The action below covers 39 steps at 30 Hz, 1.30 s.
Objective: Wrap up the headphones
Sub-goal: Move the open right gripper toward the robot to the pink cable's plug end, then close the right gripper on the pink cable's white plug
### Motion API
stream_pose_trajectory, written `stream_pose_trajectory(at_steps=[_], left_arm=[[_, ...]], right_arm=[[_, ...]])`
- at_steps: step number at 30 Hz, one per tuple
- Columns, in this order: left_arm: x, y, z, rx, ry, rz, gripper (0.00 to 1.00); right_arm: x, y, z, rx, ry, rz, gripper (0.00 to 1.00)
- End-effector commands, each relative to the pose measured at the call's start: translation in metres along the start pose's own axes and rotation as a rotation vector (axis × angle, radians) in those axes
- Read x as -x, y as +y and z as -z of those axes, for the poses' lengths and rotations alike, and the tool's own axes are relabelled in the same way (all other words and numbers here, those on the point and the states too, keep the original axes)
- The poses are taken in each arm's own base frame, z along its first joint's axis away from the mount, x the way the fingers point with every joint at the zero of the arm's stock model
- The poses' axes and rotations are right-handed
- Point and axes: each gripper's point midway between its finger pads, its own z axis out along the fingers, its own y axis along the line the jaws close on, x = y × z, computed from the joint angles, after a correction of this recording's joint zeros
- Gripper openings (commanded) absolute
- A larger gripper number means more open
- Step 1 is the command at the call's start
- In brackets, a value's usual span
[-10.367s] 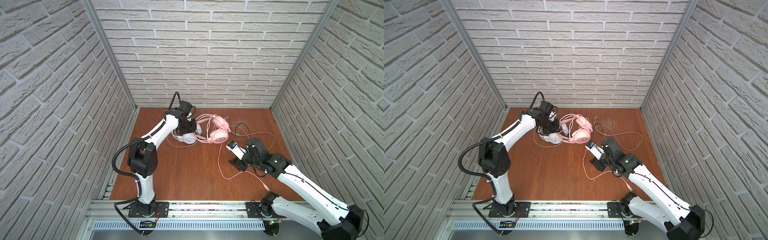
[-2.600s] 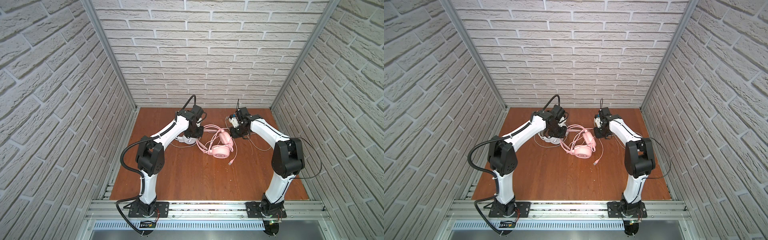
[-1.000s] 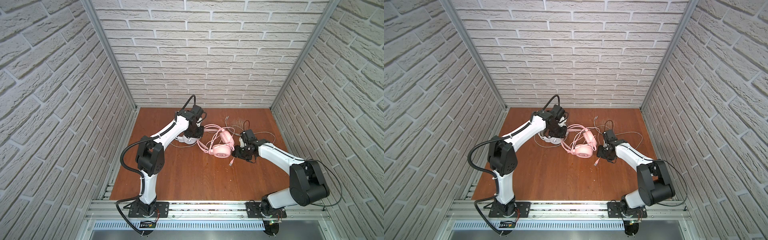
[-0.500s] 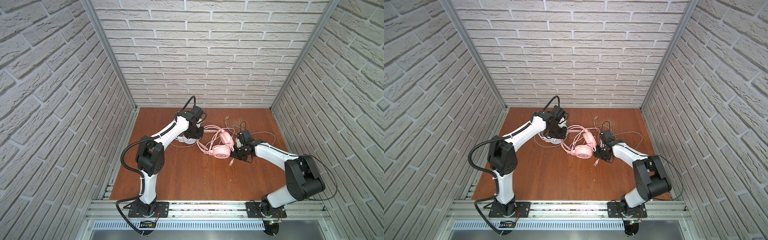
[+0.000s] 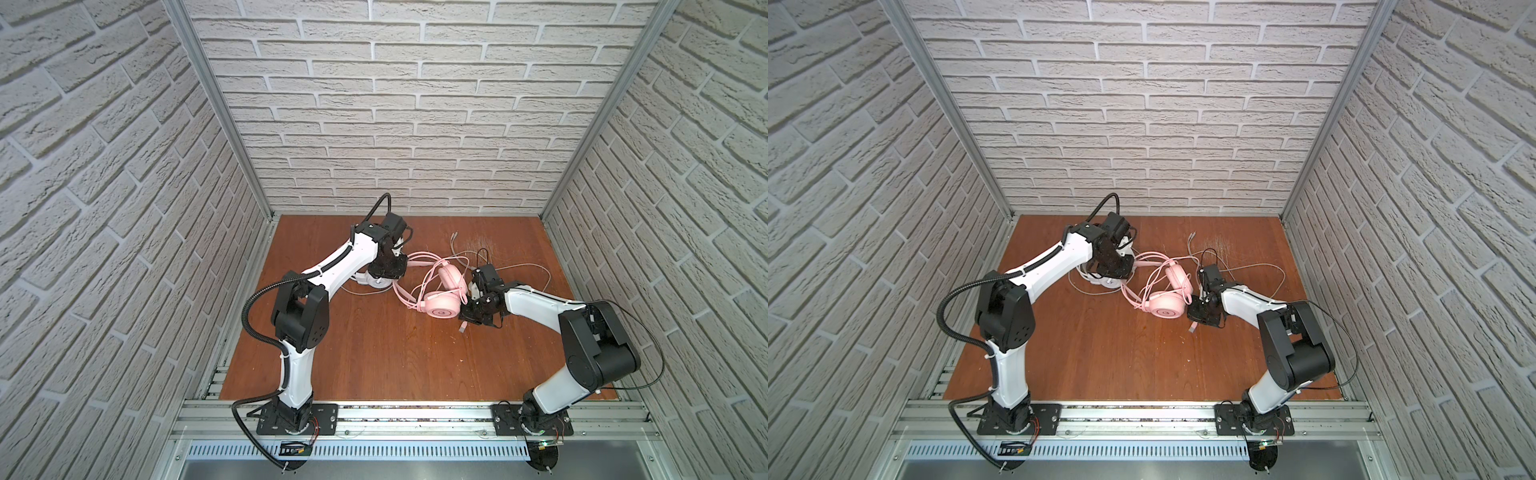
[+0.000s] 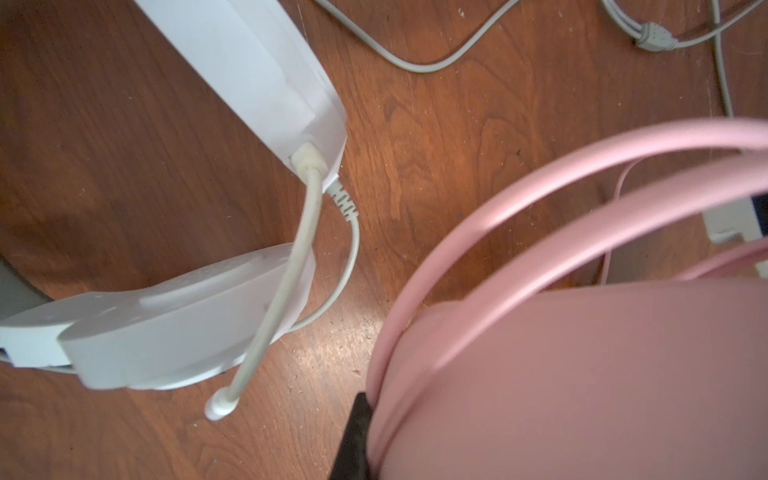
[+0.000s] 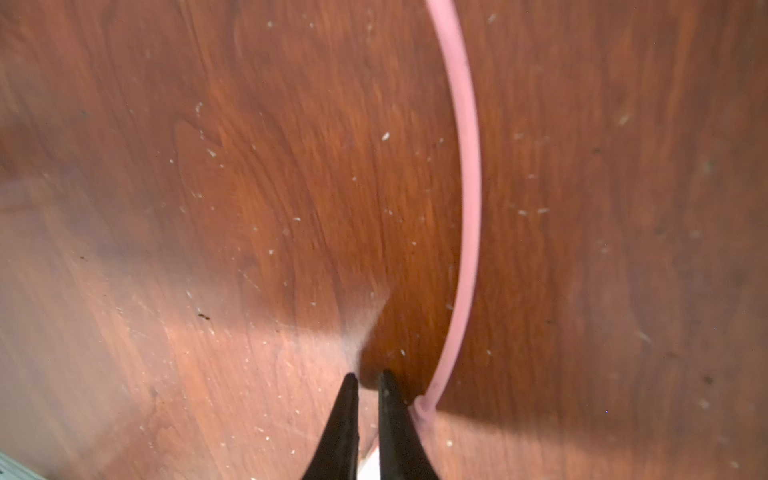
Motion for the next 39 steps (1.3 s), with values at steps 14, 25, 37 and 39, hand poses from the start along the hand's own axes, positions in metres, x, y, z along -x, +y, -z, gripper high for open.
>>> stream_pose_trajectory(at_steps=[14,25,37,39], left_arm=[[0.009,-0.011,0.011,-0.086,-0.042,0.014,0.0],[0.009,-0.01,0.009,-0.092,-0.041,0.021,0.0],[0.01,-0.011,0.01,-0.095,-0.041,0.021,0.0],[0.011,-0.012,0.01,-0.097,-0.041,0.022,0.0]], right_arm=[[-0.011,-0.038,0.021,-0.232,0.05,0.146,0.13],[-0.008,-0.025,0.036,-0.176,0.018,0.159,0.23],[-0.009,-0.029,0.046,-0.196,-0.014,0.148,0.31],[-0.011,-0.032,0.045,-0.206,-0.004,0.144,0.31]])
